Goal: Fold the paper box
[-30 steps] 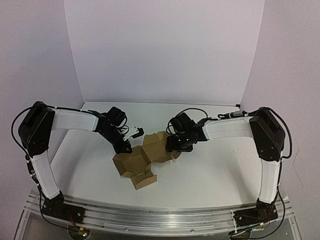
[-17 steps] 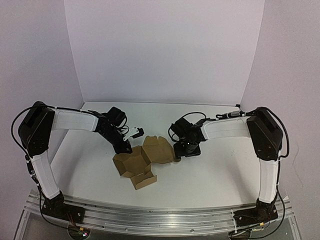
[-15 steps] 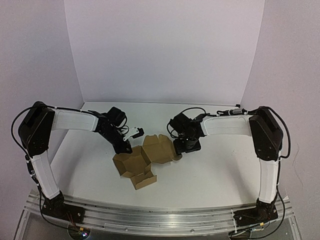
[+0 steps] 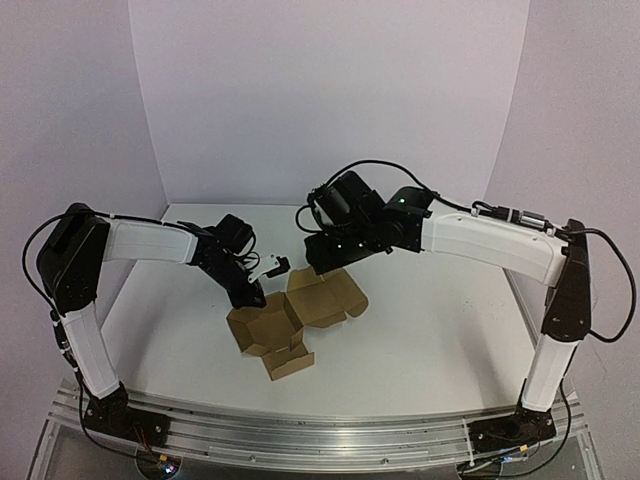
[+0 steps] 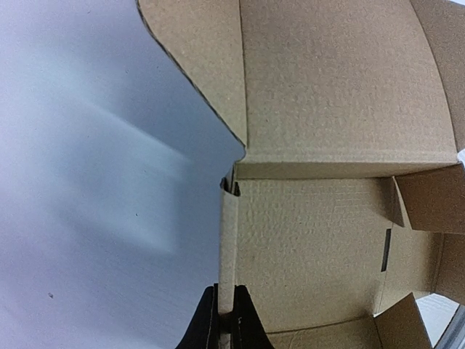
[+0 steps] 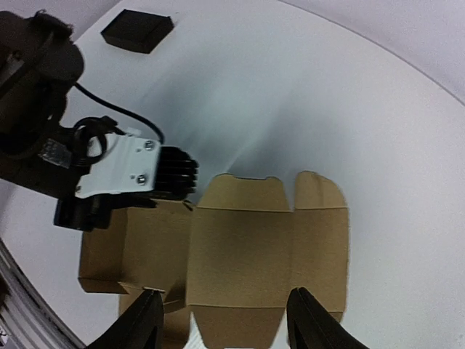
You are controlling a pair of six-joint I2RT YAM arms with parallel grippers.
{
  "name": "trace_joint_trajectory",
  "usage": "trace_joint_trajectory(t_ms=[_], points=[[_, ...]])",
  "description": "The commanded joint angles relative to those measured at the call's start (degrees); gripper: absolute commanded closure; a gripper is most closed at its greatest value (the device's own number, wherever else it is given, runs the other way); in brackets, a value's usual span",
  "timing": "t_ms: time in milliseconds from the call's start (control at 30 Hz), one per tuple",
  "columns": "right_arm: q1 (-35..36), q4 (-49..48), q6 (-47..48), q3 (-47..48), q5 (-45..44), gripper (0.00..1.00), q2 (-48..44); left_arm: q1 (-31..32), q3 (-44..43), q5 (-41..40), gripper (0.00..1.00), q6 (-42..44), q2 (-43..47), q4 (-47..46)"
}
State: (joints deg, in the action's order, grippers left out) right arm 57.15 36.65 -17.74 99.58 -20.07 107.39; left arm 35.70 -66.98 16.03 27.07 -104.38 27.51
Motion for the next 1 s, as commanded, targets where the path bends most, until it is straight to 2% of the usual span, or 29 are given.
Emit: trace_joint_trajectory(t_ms=[0,200,333,500,700,833,967], points=[[1.25,-6.73,-5.44,-1.19,8.14,0.43,3.87,0.33,-0.93,0.19,1.00,-2.58,-0.08,1.22],[3.64,-7.88,-2.33,-0.81,5.24,0.44,8.66,0.34,-0.96,-0.31,1.00,-9.90,0.34,2.44],[3.72,-10.57,-2.70,-4.62,4.78,0.42,5.15,0.31,-1.08,-5.42,1.00,-15.53,1.51,2.13],[3.67,-10.54,-17.26,-16.70,1.48,0.41,-3.13,0.33,-0.15,-8.67,1.00,-23.24,2.90,2.83],[3.80,-10.72,-33.25,-28.48,10.20,0.39,-8.57,0.33,1.39,-13.85,1.00,-29.85,3.29,2.92],[4.06,-15.00,-37.75,-32.21,17.06,0.34,-6.65,0.39,2.30,-14.96,1.00,-33.74,3.70,3.93],[3.19,-25.30,-37.95,-37.45,17.76,0.34,-5.96,0.42,3.40,-15.28,1.00,-37.66,4.08,4.77]])
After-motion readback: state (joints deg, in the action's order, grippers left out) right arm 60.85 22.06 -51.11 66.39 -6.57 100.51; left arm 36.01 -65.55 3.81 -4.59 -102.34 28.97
